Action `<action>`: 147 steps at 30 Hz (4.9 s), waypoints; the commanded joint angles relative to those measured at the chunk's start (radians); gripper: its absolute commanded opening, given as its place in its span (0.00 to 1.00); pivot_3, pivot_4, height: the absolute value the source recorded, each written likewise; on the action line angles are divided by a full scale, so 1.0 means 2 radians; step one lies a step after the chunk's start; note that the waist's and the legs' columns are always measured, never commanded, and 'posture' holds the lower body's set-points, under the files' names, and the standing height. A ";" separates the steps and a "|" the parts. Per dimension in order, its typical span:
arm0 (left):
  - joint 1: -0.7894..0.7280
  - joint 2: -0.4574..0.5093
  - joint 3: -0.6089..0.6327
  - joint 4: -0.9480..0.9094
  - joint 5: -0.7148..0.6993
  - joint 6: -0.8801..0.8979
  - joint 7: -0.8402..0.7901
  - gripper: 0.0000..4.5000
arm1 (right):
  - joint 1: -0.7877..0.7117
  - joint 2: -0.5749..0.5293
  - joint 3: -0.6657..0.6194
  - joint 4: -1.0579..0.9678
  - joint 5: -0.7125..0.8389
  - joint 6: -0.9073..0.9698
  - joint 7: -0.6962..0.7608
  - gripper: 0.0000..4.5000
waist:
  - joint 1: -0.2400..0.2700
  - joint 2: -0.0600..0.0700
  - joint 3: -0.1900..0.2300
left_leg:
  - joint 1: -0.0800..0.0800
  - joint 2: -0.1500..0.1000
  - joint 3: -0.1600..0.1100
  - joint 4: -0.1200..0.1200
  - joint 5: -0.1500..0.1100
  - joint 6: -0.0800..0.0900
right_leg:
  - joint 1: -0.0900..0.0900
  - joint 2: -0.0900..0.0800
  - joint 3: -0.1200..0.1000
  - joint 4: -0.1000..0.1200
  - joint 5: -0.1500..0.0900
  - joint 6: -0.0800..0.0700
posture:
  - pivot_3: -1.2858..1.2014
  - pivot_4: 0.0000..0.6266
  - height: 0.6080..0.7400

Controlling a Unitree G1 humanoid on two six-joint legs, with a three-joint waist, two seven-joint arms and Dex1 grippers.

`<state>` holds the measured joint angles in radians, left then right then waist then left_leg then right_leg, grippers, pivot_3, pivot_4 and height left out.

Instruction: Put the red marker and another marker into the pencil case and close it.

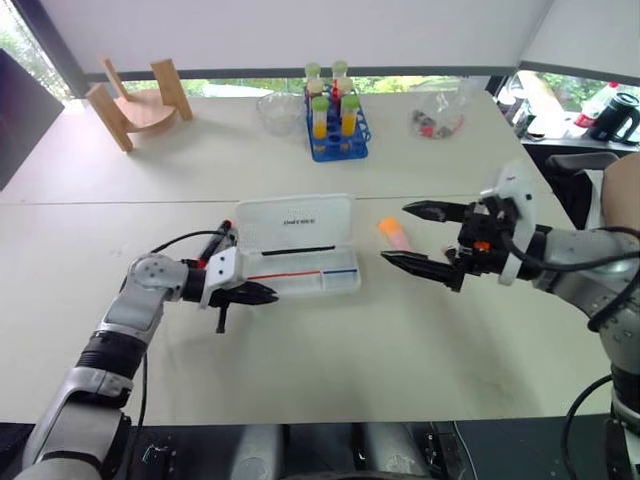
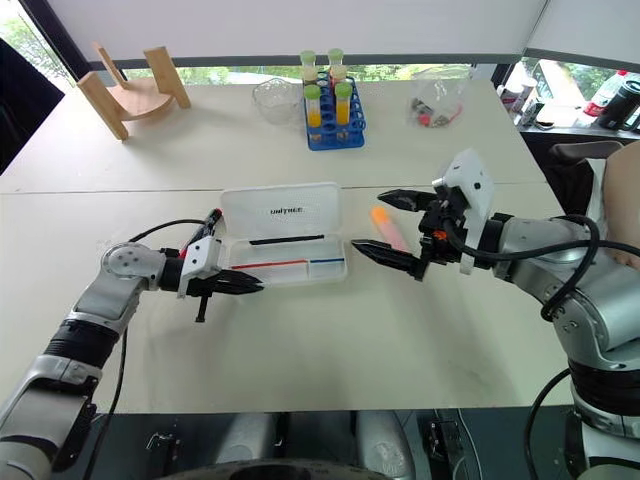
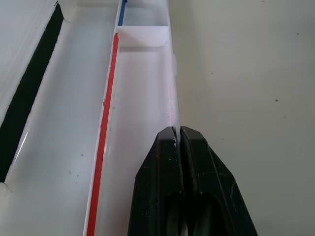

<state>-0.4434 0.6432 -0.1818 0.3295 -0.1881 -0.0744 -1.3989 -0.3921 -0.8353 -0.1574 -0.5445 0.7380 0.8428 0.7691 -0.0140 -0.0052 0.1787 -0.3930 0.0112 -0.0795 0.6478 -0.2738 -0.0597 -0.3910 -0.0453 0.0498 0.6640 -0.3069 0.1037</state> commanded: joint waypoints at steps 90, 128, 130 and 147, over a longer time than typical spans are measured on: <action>-0.141 -0.027 -0.028 0.062 0.026 0.015 0.039 0.48 | 0.025 -0.056 -0.015 -0.052 0.039 -0.001 0.015 1.00 | -0.001 -0.003 0.005 | -0.002 0.000 0.000 0.000 0.000 0.000 | -0.002 0.000 0.000 0.000 0.000 0.000 | 0.52 0.24 1.00; 0.261 0.151 0.403 -0.405 -0.326 0.326 0.080 1.00 | -0.114 0.102 0.174 0.225 -0.215 0.101 -0.156 0.18 | -0.014 -0.002 0.006 | 0.001 0.001 0.000 0.000 0.000 -0.001 | 0.000 0.000 0.000 0.001 0.000 0.000 | 0.52 0.24 1.00; 0.261 0.157 0.403 -0.392 -0.323 0.323 0.074 1.00 | -0.122 0.066 0.179 0.208 -0.222 0.086 -0.124 0.18 | -0.012 -0.002 0.006 | 0.001 0.000 0.000 0.000 0.000 -0.001 | 0.000 0.000 0.000 0.001 0.000 0.000 | 0.52 0.24 1.00; 0.127 0.199 0.280 -0.271 -0.282 0.271 -0.011 1.00 | -0.196 0.119 0.338 0.129 -0.200 -0.056 0.114 0.18 | -0.017 -0.003 0.006 | -0.001 0.001 0.001 -0.001 0.000 0.000 | -0.003 0.000 0.000 0.001 0.000 -0.001 | 0.52 0.24 1.00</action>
<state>-0.1734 1.0210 0.3783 -0.1996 -0.7525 0.4880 -1.4088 -0.7715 -0.6391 0.4392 -0.3082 0.3825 0.7900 1.0045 -0.0482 -0.0106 0.1912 -0.3942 0.0145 -0.0776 0.6463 -0.2734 -0.0604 -0.3966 -0.0431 0.0500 0.6662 -0.3069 0.1011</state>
